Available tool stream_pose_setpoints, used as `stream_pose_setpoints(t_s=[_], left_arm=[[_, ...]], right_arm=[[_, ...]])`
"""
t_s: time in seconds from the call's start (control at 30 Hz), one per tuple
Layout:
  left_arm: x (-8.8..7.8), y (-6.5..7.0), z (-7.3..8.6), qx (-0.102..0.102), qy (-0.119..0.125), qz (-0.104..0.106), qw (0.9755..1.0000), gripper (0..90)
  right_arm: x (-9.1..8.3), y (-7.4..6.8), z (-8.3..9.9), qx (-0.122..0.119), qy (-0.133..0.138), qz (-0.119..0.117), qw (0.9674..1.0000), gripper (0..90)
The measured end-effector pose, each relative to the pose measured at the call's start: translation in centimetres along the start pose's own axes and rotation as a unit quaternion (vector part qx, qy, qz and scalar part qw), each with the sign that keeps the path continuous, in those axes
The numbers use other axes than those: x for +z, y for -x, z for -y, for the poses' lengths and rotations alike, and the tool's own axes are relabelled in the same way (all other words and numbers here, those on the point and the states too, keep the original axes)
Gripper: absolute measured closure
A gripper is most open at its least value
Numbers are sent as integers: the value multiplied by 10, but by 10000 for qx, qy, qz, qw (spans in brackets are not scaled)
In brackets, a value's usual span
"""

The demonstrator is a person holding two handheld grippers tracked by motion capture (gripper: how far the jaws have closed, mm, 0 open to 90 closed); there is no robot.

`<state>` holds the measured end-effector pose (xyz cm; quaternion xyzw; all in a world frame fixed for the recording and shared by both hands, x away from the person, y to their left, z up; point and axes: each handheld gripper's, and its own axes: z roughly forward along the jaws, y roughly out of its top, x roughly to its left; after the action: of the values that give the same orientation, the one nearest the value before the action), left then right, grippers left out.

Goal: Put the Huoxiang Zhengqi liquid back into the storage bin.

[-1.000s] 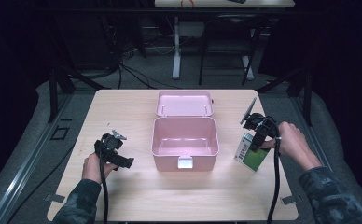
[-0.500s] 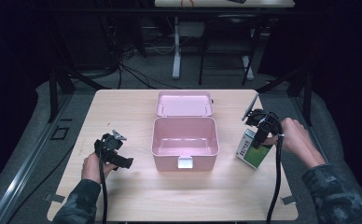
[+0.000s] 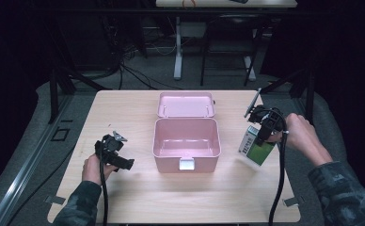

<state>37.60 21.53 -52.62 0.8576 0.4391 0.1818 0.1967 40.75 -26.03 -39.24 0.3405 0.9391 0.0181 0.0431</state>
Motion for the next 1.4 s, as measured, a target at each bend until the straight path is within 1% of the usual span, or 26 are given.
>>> stream_pose_setpoints(t_s=[0.1,0.2,0.3,0.53,0.57,0.63,0.8,0.97,1.07,1.1,1.17,1.27,1.4], left_arm=[[0,0,0,15,-3,-2,10000,3],[0,0,0,13,-5,5,10000,3],[1,0,0,9,-8,11,10000,3],[1,0,0,15,-13,-1,10000,3],[1,0,0,16,-14,-1,10000,3],[1,0,0,26,-22,4,10000,3],[1,1,0,32,-19,11,10000,3],[1,1,0,19,-27,14,10000,3],[1,1,0,24,-25,14,10000,3],[1,1,0,32,-34,18,10000,3],[1,1,0,36,-37,15,10000,3],[1,1,0,36,-37,17,10000,3],[1,1,0,41,-38,20,10000,3]], right_arm=[[-5,0,0,-21,49,27,10000,628],[-11,0,-1,-46,41,42,10000,627],[-16,-1,-1,-63,104,111,9999,627],[-26,-3,-5,-137,112,166,9997,628],[-30,-4,-6,-168,89,189,9996,628],[-31,-4,-6,-188,130,186,9996,629],[-35,-7,-8,-267,58,199,9994,629],[-41,-7,-9,-315,87,210,9992,629],[-46,-7,-9,-306,115,258,9991,629],[-48,-7,-9,-316,162,280,9990,629],[-52,-7,-9,-320,137,294,9990,629],[-56,-7,-9,-320,193,313,9988,629],[-63,-7,-10,-343,182,338,9987,629]])
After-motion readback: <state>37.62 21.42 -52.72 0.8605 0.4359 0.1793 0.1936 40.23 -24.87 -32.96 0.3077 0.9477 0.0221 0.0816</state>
